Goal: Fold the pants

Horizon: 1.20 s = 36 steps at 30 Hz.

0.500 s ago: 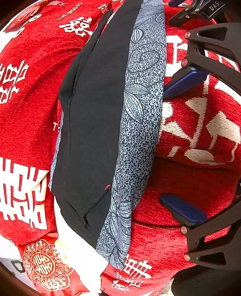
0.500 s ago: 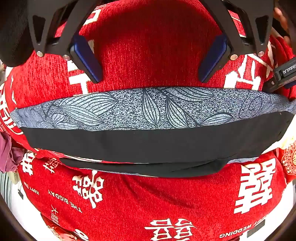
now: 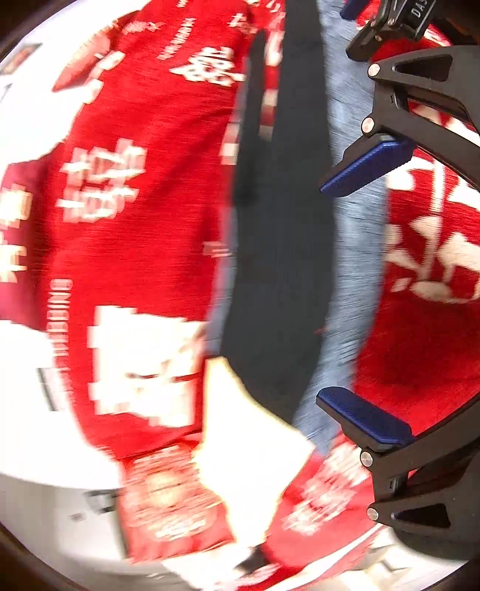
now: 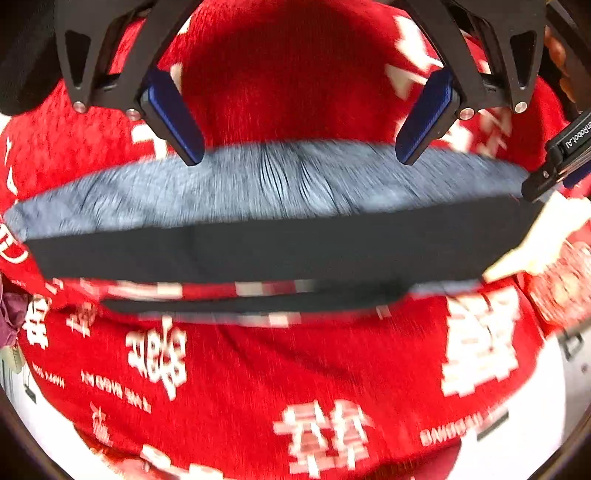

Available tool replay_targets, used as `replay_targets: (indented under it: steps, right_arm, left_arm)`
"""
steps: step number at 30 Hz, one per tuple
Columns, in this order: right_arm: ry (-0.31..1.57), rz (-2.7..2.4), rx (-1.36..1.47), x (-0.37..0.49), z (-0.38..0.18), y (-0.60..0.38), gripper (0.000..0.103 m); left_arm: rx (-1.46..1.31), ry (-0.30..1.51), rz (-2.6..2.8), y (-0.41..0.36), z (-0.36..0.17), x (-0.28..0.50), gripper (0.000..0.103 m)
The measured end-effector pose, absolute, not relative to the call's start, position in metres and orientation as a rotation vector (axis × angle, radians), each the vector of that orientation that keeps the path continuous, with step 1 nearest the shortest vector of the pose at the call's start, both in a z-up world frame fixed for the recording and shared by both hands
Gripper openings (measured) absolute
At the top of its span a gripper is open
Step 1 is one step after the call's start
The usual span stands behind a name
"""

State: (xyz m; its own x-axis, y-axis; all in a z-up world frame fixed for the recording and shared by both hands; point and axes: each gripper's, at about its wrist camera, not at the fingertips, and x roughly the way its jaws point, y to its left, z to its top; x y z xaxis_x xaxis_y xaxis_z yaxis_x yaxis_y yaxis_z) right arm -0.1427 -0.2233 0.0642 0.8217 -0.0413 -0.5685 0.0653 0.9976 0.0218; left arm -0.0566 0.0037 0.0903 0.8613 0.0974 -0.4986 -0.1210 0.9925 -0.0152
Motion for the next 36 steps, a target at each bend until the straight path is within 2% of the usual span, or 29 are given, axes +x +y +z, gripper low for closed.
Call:
replay_targets:
  steps: [2,7,10,13,21,30,36]
  right_arm:
    - [0.5,-0.075,0.025,-0.158,0.088,-0.218,0.103]
    - [0.372,-0.127,-0.104,-0.166,0.164,-0.201,0.103]
    - [0.389,-0.163,-0.144,-0.163,0.207,-0.196,0.103]
    - [0.432,-0.136,-0.116,-0.16,0.228,-0.198,0.103]
    - [0.532,-0.059,-0.04,-0.152,0.212,-0.203,0.103]
    - [0.656,0.008,-0.047,-0.138,0.182,-0.194,0.103]
    - [0.738,0.053,-0.056,-0.134,0.168,-0.186,0.103]
  left_arm:
    - [0.0,0.428,0.117,0.003,0.119,-0.056,0.103]
    - [0.174,0.413,0.085,-0.007,0.191,-0.052,0.103]
    - [0.076,0.448,0.04,0.009,0.212,-0.053,0.103]
    - [-0.046,0.468,0.027,0.024,0.209,-0.058,0.103]
    - [-0.073,0.495,0.031,0.03,0.198,-0.061,0.103]
    - [-0.061,0.732,0.046,0.024,0.153,-0.028,0.103]
    - [-0.066,0.826,0.057,0.038,0.134,-0.018,0.103]
